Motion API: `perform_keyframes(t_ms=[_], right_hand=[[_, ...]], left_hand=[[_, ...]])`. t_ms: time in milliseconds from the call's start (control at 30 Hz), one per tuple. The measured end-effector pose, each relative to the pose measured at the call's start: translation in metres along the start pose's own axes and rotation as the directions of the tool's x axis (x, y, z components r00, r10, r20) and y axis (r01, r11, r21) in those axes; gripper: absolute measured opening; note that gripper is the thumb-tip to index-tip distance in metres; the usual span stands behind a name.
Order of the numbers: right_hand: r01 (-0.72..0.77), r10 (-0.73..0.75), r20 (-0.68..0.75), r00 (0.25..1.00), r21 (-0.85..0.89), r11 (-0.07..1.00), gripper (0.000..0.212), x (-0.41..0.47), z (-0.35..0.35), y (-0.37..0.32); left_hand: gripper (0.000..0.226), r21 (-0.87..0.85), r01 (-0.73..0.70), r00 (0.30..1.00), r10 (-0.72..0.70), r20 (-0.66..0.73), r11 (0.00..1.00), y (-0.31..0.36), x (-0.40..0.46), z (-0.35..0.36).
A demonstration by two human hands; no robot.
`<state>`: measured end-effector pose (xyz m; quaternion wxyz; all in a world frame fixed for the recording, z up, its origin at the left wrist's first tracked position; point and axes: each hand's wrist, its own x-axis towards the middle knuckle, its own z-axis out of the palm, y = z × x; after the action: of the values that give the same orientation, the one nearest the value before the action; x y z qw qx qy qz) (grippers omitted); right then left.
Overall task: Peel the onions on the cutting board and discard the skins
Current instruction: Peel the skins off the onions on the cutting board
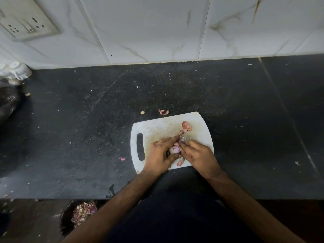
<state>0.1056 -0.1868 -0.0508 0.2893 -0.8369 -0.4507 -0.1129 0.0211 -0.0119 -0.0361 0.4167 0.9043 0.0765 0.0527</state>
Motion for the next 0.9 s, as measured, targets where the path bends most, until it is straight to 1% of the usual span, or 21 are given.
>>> perform_keyframes(t_ms=[233, 333, 467, 500, 600, 700, 800, 867, 900], right_hand=[[-0.14, 0.141, -0.009, 0.99, 0.088, 0.986, 0.033, 0.003, 0.005, -0.005], [-0.245, 0.244, 0.027, 0.969, 0.174, 0.954, 0.037, 0.006, 0.004, -0.007], [-0.317, 0.308, 0.074, 0.948, 0.201, 0.927, 0.038, 0.009, 0.003, -0.01], [-0.347, 0.338, 0.082, 0.938, 0.199, 0.916, 0.035, 0.01, 0.003, -0.01], [-0.42, 0.414, 0.07, 0.907, 0.143, 0.896, 0.017, 0.018, 0.003, -0.007], [-0.412, 0.405, 0.081, 0.911, 0.135, 0.901, 0.017, 0.022, 0.001, -0.007], [-0.412, 0.405, 0.082, 0.911, 0.23, 0.881, 0.023, 0.02, -0.004, -0.005], [-0.37, 0.341, 0.145, 0.929, 0.286, 0.884, 0.032, 0.018, -0.008, -0.006], [-0.339, 0.297, 0.183, 0.937, 0.278, 0.899, 0.039, 0.017, -0.009, -0.008]], left_hand=[[0.066, -0.122, 0.049, 0.999, -0.048, 0.014, 0.991, 0.006, 0.0, -0.002], [0.066, -0.125, 0.065, 0.998, -0.063, 0.016, 0.99, 0.006, 0.001, -0.002], [0.065, -0.124, 0.052, 0.999, -0.051, 0.015, 0.991, 0.01, 0.001, -0.003], [0.064, -0.122, 0.048, 0.999, -0.046, 0.019, 0.991, 0.01, 0.0, -0.004], [0.066, -0.135, 0.047, 0.998, -0.041, 0.045, 0.99, 0.007, -0.003, -0.004], [0.069, -0.158, 0.084, 0.995, -0.074, 0.07, 0.984, 0.004, -0.007, -0.006], [0.072, -0.146, 0.088, 0.995, -0.08, 0.065, 0.985, 0.006, -0.007, -0.006], [0.074, -0.127, 0.072, 0.996, -0.065, 0.058, 0.989, 0.008, -0.007, -0.005], [0.075, -0.111, 0.061, 0.997, -0.055, 0.053, 0.992, 0.007, -0.007, -0.005]])
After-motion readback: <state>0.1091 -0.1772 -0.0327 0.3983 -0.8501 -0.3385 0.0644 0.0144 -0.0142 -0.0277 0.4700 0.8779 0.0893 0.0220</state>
